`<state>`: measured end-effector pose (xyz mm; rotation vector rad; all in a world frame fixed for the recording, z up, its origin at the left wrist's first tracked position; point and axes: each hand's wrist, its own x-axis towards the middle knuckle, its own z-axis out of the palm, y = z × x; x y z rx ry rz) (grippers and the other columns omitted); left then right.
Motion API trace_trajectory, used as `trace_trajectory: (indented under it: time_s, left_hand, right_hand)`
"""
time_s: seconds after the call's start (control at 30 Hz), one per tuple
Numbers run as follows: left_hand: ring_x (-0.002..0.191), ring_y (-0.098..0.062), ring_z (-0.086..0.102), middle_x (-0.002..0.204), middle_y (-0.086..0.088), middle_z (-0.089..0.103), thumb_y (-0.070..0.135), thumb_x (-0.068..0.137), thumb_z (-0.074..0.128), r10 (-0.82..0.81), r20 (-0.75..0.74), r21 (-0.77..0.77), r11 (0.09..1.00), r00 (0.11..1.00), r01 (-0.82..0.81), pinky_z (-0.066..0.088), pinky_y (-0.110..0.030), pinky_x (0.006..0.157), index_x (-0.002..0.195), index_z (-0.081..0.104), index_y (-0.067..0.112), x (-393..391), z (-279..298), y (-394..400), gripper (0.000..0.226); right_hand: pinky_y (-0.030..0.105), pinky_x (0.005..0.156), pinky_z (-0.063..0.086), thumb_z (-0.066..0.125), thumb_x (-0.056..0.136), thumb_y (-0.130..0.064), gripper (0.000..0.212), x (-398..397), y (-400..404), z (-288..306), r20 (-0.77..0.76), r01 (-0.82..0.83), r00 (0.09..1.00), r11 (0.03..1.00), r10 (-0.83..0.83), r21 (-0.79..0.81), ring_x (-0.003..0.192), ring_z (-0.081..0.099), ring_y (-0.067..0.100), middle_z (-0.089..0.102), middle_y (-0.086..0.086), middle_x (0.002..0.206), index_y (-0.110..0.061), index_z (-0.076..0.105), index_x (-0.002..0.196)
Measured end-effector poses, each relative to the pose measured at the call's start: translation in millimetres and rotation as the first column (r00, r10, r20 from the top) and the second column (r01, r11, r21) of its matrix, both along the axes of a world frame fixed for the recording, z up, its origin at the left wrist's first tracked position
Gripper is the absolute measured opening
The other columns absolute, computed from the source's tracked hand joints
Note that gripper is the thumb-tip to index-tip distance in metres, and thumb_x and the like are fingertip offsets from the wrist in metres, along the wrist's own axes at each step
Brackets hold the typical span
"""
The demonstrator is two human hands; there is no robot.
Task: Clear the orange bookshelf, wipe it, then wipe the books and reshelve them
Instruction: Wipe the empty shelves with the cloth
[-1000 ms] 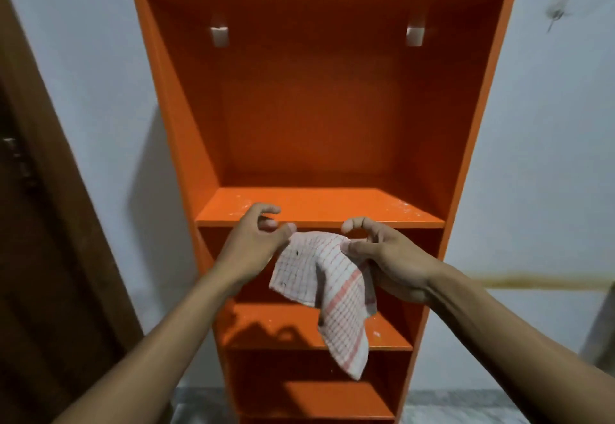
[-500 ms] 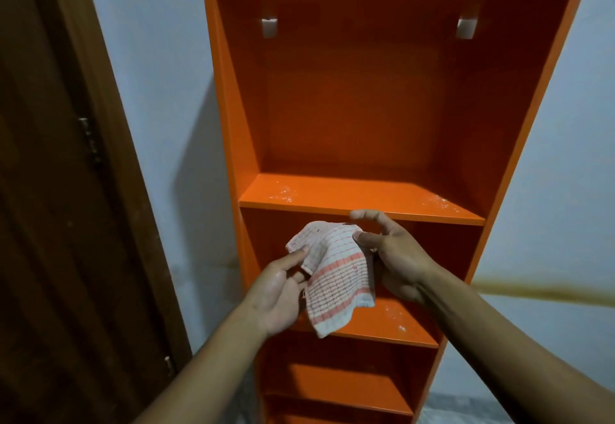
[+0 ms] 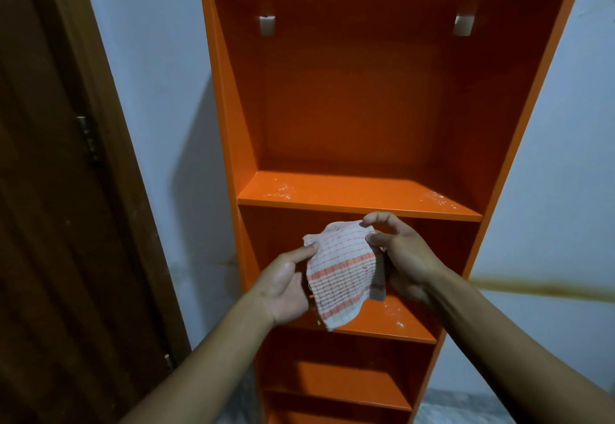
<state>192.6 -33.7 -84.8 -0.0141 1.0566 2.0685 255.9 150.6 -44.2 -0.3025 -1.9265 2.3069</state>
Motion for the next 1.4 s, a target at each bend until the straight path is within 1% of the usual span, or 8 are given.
trace_trajectory:
  time_s: [0.23, 0.47, 0.63, 0.8, 0.97, 1.07, 1.2, 1.4]
  left_hand:
    - [0.098, -0.031, 0.066, 0.124, -0.020, 0.063, -0.001, 0.087, 0.069, 0.320, -0.288, -0.159, 0.913, 0.902, -0.375, 0.051, -0.049, 0.088, 0.154, 0.027, 0.013, -12, -1, 8, 0.081]
    - [0.094, -0.030, 0.073, 0.112, -0.015, 0.069, -0.004, 0.082, 0.076, 0.170, -0.589, -0.283, 0.872, 0.790, -0.398, 0.061, -0.045, 0.077, 0.154, 0.024, 0.032, -4, 11, -1, 0.096]
    - [0.089, -0.028, 0.073, 0.102, -0.014, 0.070, 0.006, 0.085, 0.076, 0.100, -0.371, -0.371, 0.895, 0.923, -0.246, 0.058, -0.043, 0.073, 0.156, 0.020, 0.020, 3, 4, -2, 0.092]
    - [0.100, -0.030, 0.070, 0.108, -0.017, 0.071, 0.028, 0.090, 0.065, -0.181, -0.107, -0.258, 0.955, 0.978, 0.149, 0.052, -0.047, 0.096, 0.131, 0.061, 0.005, 8, 5, -12, 0.047]
    - [0.103, -0.035, 0.068, 0.129, -0.025, 0.061, -0.006, 0.081, 0.072, 0.034, -0.199, -0.173, 0.982, 0.980, -0.069, 0.057, -0.047, 0.081, 0.150, 0.038, 0.009, 0, -3, -5, 0.079]
    - [0.093, -0.034, 0.071, 0.123, -0.026, 0.063, -0.014, 0.080, 0.071, 0.128, -0.458, -0.298, 0.910, 0.879, -0.288, 0.061, -0.042, 0.074, 0.150, 0.036, 0.026, 0, -3, 0, 0.089]
    - [0.098, -0.030, 0.068, 0.129, -0.012, 0.052, 0.000, 0.080, 0.079, -0.038, -0.770, -0.434, 0.763, 0.636, -0.480, 0.063, -0.044, 0.074, 0.144, 0.035, 0.047, -2, 3, 2, 0.090]
    - [0.095, -0.017, 0.064, 0.132, -0.007, 0.046, 0.010, 0.077, 0.083, -0.508, -0.749, -0.663, 0.562, 0.425, -0.495, 0.054, -0.015, 0.060, 0.122, 0.064, 0.025, -5, 3, 2, 0.051]
  right_hand:
    - [0.037, 0.075, 0.052, 0.056, 0.096, -0.002, 0.023, 2, 3, -17, -0.059, 0.055, 0.997, 0.967, -0.042, 0.250, 0.093, 0.062, 0.027, 0.066, 0.017, 0.114, -0.015, 0.066, 0.112]
    - [0.022, 0.069, 0.055, 0.063, 0.091, 0.004, 0.040, 2, -4, -26, -0.130, 0.024, 0.991, 0.957, 0.014, 0.289, 0.095, 0.065, 0.020, 0.066, 0.007, 0.109, -0.018, 0.060, 0.124]
    - [0.040, 0.073, 0.057, 0.054, 0.097, 0.000, 0.040, 2, -4, -21, -0.138, -0.039, 0.989, 0.988, 0.059, 0.147, 0.090, 0.065, 0.025, 0.066, 0.010, 0.113, -0.028, 0.063, 0.124]
    - [0.043, 0.077, 0.053, 0.051, 0.098, 0.004, 0.051, 4, -6, -24, -0.151, -0.087, 0.981, 0.977, 0.118, 0.197, 0.091, 0.060, 0.027, 0.062, 0.017, 0.118, -0.038, 0.065, 0.124]
    - [0.043, 0.088, 0.053, 0.051, 0.098, 0.002, 0.041, 8, 3, -30, -0.130, -0.040, 0.988, 0.950, 0.085, 0.310, 0.112, 0.059, 0.021, 0.063, -0.005, 0.125, -0.027, 0.068, 0.121]
    - [0.039, 0.091, 0.051, 0.057, 0.096, 0.000, 0.037, 8, 6, -38, -0.103, -0.034, 0.992, 0.953, 0.068, 0.301, 0.124, 0.054, 0.028, 0.060, 0.004, 0.134, -0.021, 0.066, 0.125]
    - [0.046, 0.100, 0.050, 0.072, 0.086, -0.005, 0.050, 10, 7, -47, -0.078, -0.038, 0.995, 0.940, 0.069, 0.339, 0.128, 0.052, 0.031, 0.058, 0.011, 0.136, -0.022, 0.060, 0.132]
    - [0.041, 0.092, 0.055, 0.070, 0.091, -0.018, 0.036, 15, 6, -54, -0.147, 0.102, 0.989, 0.722, -0.001, 0.684, 0.109, 0.064, 0.015, 0.067, -0.002, 0.119, -0.016, 0.065, 0.126]
